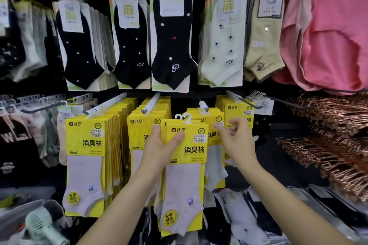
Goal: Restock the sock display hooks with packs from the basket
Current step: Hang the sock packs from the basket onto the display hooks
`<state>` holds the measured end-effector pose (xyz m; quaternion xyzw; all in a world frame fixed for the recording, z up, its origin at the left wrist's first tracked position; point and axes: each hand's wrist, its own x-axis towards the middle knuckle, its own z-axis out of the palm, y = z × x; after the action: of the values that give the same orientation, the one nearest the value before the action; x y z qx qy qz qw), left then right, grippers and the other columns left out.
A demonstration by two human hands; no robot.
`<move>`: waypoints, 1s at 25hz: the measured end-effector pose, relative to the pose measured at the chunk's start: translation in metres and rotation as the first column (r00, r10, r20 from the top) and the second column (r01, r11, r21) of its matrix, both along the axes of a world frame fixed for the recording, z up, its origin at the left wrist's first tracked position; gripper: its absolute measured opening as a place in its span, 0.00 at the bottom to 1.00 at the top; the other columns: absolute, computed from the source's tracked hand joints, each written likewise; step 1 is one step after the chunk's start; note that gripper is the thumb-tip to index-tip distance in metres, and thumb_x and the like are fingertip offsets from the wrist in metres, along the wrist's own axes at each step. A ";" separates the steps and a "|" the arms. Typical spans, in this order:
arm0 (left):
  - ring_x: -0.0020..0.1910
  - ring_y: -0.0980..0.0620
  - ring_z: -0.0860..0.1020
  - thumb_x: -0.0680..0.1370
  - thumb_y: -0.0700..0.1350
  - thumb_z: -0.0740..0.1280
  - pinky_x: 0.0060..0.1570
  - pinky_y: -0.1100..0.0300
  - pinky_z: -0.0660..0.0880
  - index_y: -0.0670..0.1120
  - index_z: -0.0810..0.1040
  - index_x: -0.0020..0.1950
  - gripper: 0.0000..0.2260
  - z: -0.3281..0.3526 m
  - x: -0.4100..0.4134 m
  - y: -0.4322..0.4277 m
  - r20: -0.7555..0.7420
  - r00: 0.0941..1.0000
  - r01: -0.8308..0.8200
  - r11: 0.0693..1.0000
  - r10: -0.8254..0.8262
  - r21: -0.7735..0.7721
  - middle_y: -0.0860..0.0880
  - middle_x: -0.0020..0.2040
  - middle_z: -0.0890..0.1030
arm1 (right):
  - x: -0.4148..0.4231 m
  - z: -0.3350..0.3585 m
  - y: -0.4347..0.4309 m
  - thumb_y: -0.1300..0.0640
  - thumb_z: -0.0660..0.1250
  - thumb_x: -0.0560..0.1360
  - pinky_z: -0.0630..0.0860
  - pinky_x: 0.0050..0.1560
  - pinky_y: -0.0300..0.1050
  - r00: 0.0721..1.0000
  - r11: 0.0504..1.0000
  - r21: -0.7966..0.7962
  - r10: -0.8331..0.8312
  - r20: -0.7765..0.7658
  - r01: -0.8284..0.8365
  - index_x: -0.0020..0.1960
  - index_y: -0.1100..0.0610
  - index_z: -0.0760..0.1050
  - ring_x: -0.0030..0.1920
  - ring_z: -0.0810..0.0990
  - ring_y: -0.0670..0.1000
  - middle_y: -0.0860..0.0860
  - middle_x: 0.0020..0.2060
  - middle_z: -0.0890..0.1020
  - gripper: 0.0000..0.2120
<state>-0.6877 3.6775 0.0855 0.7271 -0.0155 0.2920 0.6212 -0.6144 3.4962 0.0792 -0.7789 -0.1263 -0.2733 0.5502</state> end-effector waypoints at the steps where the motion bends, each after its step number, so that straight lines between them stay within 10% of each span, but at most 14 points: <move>1: 0.49 0.53 0.81 0.74 0.47 0.71 0.50 0.53 0.78 0.54 0.75 0.48 0.06 -0.001 0.000 -0.003 0.006 1.000 -0.002 1.000 0.002 0.003 0.52 0.49 0.82 | -0.009 0.000 0.003 0.45 0.67 0.73 0.72 0.39 0.36 0.997 0.998 0.038 0.057 0.051 -0.059 0.47 0.50 0.69 0.41 0.74 0.43 0.47 0.39 0.75 0.11; 6: 0.41 0.59 0.82 0.73 0.45 0.71 0.34 0.66 0.77 0.51 0.76 0.48 0.06 -0.005 0.002 -0.019 0.033 0.996 0.092 0.989 -0.089 -0.115 0.56 0.41 0.84 | -0.027 0.001 0.015 0.49 0.70 0.72 0.75 0.39 0.45 0.980 0.981 0.012 0.194 -0.051 -0.194 0.42 0.56 0.73 0.37 0.77 0.51 0.55 0.36 0.81 0.12; 10: 0.49 0.58 0.81 0.79 0.49 0.62 0.43 0.64 0.77 0.49 0.75 0.53 0.07 -0.011 0.004 -0.019 -0.009 0.988 0.151 0.979 -0.154 -0.134 0.53 0.51 0.83 | -0.024 0.003 0.004 0.53 0.67 0.75 0.68 0.32 0.40 0.969 0.977 0.046 0.214 -0.122 -0.210 0.38 0.56 0.70 0.30 0.72 0.52 0.47 0.23 0.75 0.12; 15: 0.45 0.55 0.77 0.80 0.48 0.60 0.46 0.58 0.75 0.47 0.73 0.46 0.06 -0.012 0.005 -0.008 0.022 0.999 0.044 0.988 -0.042 -0.145 0.51 0.46 0.79 | -0.015 0.005 -0.005 0.54 0.65 0.77 0.79 0.40 0.53 0.967 0.971 0.164 0.201 -0.155 -0.176 0.49 0.55 0.72 0.44 0.81 0.63 0.61 0.42 0.84 0.06; 21: 0.48 0.49 0.79 0.80 0.48 0.61 0.48 0.50 0.76 0.45 0.74 0.47 0.07 -0.016 -0.006 0.021 0.016 0.999 -0.045 0.988 0.048 -0.145 0.47 0.48 0.80 | -0.003 0.016 -0.008 0.53 0.65 0.77 0.78 0.40 0.47 0.976 0.970 0.214 0.152 -0.157 -0.116 0.47 0.52 0.72 0.46 0.83 0.51 0.47 0.35 0.83 0.04; 25: 0.51 0.52 0.80 0.80 0.47 0.61 0.48 0.55 0.77 0.53 0.76 0.49 0.05 -0.019 -0.014 0.026 0.026 0.999 -0.014 0.986 0.019 -0.166 0.52 0.50 0.82 | 0.000 0.022 0.006 0.52 0.66 0.76 0.78 0.46 0.59 0.978 0.976 0.179 0.150 -0.144 -0.123 0.47 0.56 0.71 0.48 0.80 0.64 0.57 0.39 0.84 0.08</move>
<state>-0.7022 3.7036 0.0660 0.6689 0.0064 0.3075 0.6768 -0.6141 3.5024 0.1008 -0.7377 -0.1125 -0.1825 0.6402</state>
